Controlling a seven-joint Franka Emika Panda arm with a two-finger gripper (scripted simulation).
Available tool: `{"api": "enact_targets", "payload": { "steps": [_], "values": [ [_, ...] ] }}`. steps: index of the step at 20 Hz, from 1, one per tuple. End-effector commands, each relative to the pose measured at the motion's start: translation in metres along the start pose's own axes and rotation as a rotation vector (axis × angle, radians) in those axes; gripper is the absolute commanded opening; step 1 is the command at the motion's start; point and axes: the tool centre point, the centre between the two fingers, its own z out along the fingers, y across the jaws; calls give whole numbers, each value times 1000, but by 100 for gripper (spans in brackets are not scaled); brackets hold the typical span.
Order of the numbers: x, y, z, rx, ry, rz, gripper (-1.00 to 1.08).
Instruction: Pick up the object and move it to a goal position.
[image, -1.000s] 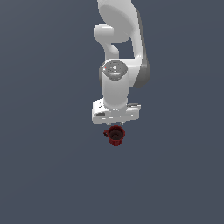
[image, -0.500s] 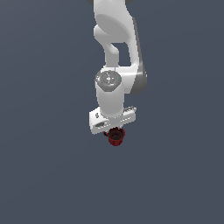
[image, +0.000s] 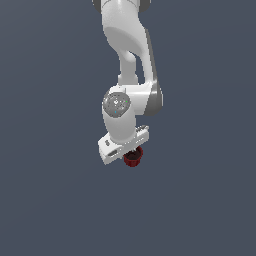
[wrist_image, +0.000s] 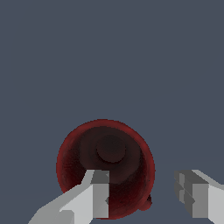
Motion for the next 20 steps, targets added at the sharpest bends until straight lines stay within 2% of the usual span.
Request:
{"api": "enact_targets", "payload": {
  "steps": [1, 14, 20],
  "values": [
    [2, 3, 3, 7, 2, -39, 28],
    [4, 10, 9, 20, 5, -105, 28],
    [4, 10, 31, 20, 6, -108, 28]
  ]
}}
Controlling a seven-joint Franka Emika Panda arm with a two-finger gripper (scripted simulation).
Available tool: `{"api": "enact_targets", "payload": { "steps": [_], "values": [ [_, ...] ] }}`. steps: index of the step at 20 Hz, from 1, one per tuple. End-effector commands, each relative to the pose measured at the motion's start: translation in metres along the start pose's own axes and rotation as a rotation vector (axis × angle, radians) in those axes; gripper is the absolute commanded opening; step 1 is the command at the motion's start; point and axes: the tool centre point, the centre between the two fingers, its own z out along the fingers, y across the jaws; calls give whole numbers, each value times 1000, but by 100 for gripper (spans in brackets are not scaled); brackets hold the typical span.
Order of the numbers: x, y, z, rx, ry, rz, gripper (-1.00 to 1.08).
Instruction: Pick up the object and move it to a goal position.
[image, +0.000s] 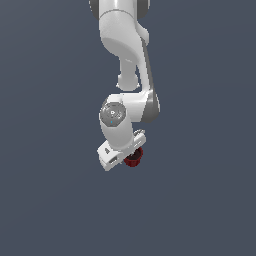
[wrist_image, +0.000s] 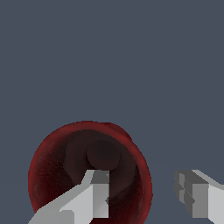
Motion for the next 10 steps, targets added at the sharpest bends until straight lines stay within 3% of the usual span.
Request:
{"api": "enact_targets", "payload": {
  "steps": [1, 4, 5, 10],
  "values": [
    [0, -1, 11, 1, -1, -2, 28],
    [0, -1, 15, 1, -1, -2, 28],
    [0, -1, 15, 1, -1, -2, -100],
    [0, -1, 15, 1, -1, -2, -100]
  ]
}}
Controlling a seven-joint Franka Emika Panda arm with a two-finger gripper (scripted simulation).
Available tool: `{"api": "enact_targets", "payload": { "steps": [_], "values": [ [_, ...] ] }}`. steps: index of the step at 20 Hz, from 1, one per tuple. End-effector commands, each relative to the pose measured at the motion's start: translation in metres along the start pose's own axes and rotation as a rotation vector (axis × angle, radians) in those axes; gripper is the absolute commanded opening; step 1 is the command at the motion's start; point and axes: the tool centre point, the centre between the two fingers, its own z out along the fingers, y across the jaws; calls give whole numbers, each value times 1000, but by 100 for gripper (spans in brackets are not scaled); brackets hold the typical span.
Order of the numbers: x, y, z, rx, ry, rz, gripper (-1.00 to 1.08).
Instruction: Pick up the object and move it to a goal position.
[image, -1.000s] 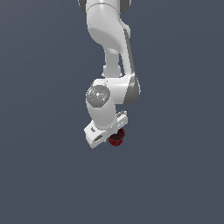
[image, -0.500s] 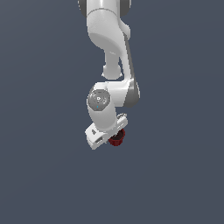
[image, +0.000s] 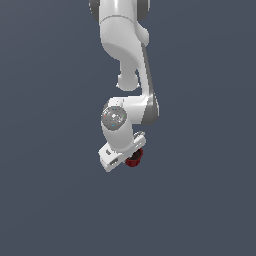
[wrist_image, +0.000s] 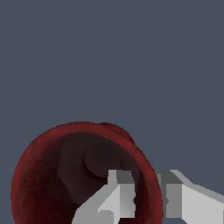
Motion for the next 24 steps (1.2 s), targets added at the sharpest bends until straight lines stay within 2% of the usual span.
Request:
{"api": "enact_targets", "payload": {
  "steps": [1, 7, 12, 18, 24],
  "values": [
    [0, -1, 0, 0, 0, -1, -100],
    [0, 1, -2, -2, 3, -1, -100],
    [3, 15, -24, -25, 35, -16, -100],
    [9, 48, -81, -84, 116, -55, -100],
    [11, 89, -170, -170, 238, -113, -100]
  ]
}}
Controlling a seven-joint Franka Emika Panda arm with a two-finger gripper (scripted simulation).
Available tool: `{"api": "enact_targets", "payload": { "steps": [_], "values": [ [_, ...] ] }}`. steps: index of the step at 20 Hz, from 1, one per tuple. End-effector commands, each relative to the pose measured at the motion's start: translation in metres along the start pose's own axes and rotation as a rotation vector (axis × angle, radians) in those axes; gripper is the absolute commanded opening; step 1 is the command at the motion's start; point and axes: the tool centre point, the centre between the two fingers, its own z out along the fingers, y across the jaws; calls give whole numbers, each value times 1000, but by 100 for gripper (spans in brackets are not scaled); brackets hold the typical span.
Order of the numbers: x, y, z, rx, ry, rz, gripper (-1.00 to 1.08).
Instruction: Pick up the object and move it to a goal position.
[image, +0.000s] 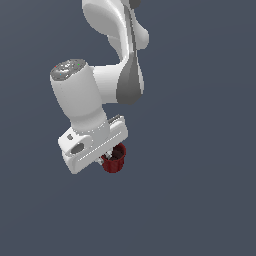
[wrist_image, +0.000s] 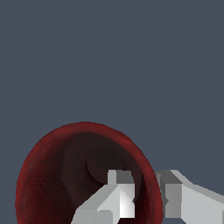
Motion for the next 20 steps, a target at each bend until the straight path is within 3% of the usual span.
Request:
{"api": "enact_targets", "payload": {
  "steps": [1, 10, 20],
  "values": [
    [6, 24, -41, -44, 59, -27, -100],
    [13, 78, -147, -142, 213, -96, -100],
    [13, 96, -188, -174, 273, -120, -100]
  ]
}}
